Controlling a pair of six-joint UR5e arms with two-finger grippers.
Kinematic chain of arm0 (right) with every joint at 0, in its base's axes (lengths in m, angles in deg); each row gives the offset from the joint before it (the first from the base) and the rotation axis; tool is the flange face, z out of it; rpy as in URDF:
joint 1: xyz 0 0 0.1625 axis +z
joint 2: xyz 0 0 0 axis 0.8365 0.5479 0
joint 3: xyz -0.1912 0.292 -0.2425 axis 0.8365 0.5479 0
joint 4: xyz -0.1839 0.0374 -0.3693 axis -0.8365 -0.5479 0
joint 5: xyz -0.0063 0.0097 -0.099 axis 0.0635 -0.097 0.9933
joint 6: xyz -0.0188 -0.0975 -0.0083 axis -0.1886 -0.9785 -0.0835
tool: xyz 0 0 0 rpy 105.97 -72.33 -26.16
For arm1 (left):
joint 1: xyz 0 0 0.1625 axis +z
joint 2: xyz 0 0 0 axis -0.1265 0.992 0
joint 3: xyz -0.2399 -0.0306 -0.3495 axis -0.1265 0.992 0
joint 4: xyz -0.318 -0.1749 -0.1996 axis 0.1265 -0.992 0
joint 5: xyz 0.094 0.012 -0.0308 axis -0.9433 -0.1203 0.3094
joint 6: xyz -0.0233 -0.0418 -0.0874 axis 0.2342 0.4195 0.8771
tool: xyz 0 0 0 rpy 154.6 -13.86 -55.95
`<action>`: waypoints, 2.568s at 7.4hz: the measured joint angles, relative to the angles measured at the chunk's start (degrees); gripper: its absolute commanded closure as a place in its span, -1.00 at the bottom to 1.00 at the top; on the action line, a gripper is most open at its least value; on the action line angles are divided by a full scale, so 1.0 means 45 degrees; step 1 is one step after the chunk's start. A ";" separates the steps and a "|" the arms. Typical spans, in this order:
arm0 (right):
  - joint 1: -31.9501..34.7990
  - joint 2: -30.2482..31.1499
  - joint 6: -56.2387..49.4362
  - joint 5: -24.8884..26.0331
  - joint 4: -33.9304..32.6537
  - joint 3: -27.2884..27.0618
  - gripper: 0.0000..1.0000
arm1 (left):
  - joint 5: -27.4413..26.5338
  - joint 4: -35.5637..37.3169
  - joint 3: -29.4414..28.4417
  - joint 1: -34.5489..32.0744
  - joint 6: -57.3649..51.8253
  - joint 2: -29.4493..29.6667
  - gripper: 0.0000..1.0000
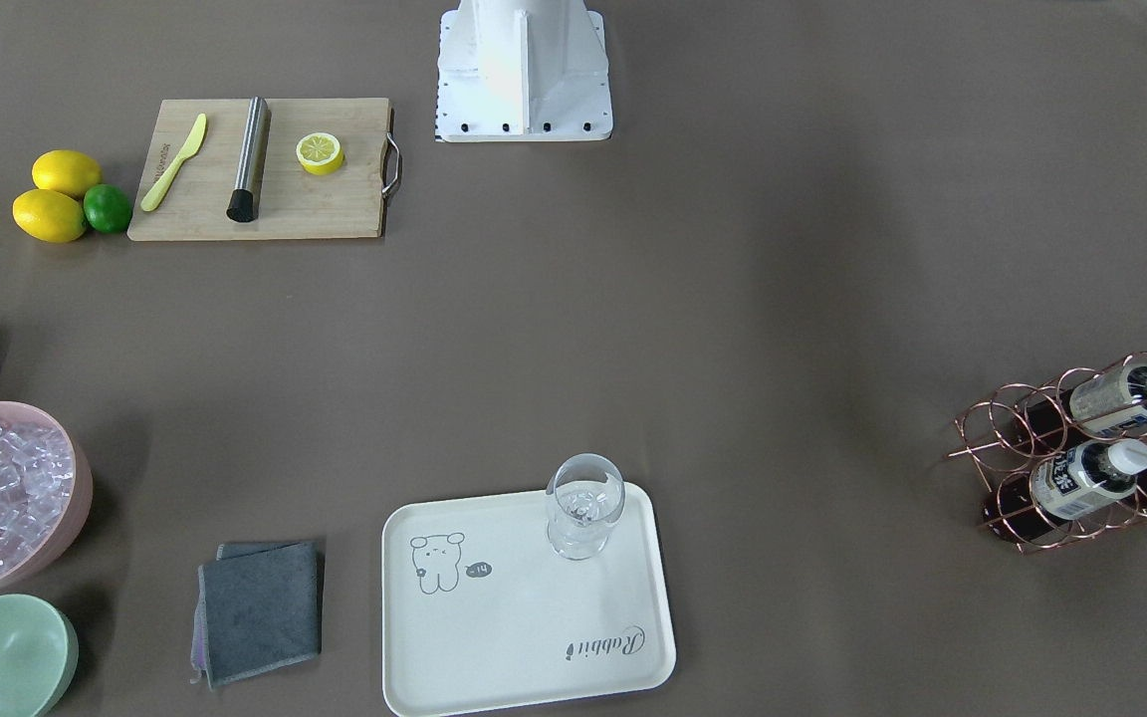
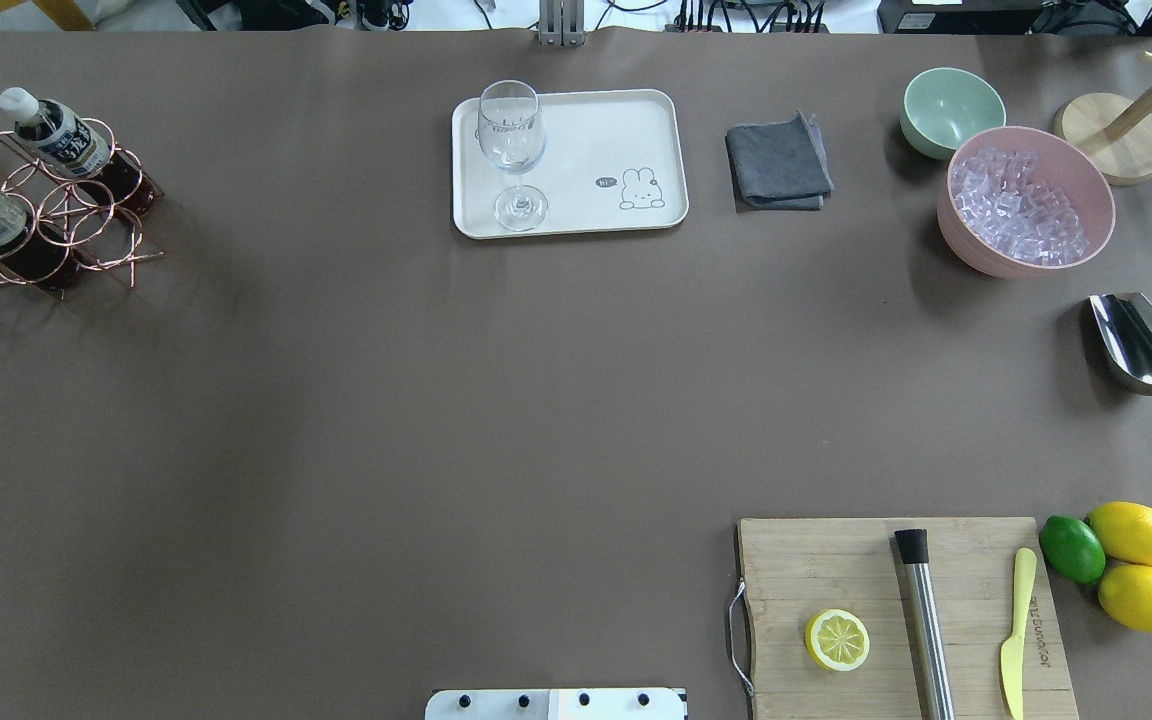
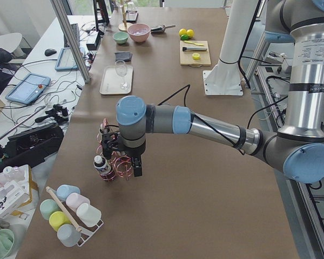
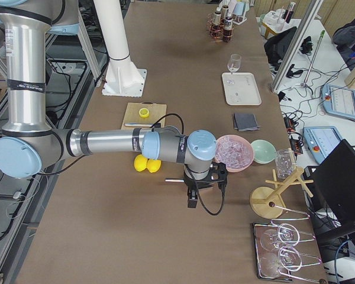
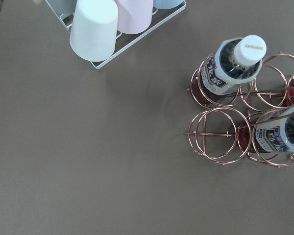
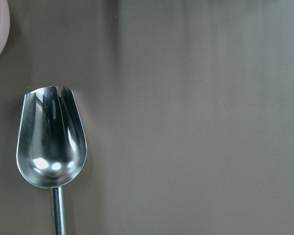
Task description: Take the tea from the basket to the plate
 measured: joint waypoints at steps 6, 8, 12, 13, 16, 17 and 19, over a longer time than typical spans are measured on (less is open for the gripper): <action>-0.0007 0.0120 0.0005 -0.0027 0.0009 0.0170 -1.00 | 0.0052 0.2365 -0.0524 -0.0021 0.1892 0.1956 -0.95; -0.0016 0.0120 -0.0011 -0.0067 0.0454 0.0500 -1.00 | 0.0064 0.2343 -0.0731 0.0121 0.5876 0.2759 -0.95; -0.0023 0.0126 -0.0021 -0.0117 0.1016 0.0840 -1.00 | -0.0057 0.1690 -0.0933 0.0507 1.2592 0.3358 -0.93; -0.0043 0.0118 0.0009 -0.0130 0.1027 0.0921 -1.00 | -0.0069 0.1920 -0.1219 0.0711 1.3562 0.3629 -0.93; -0.0057 0.0076 0.0027 -0.0183 0.1035 0.0578 -1.00 | 0.0401 0.2259 -0.3145 0.1001 1.6447 0.4785 -0.93; -0.0057 0.0070 0.0047 -0.0222 0.1035 0.0425 -1.00 | 0.0492 0.2271 -0.3470 0.0997 1.6972 0.5058 -0.93; -0.0053 0.0055 0.0107 -0.0495 0.1028 0.0277 -1.00 | 0.0550 0.2239 -0.4199 0.1020 1.8230 0.5817 -0.93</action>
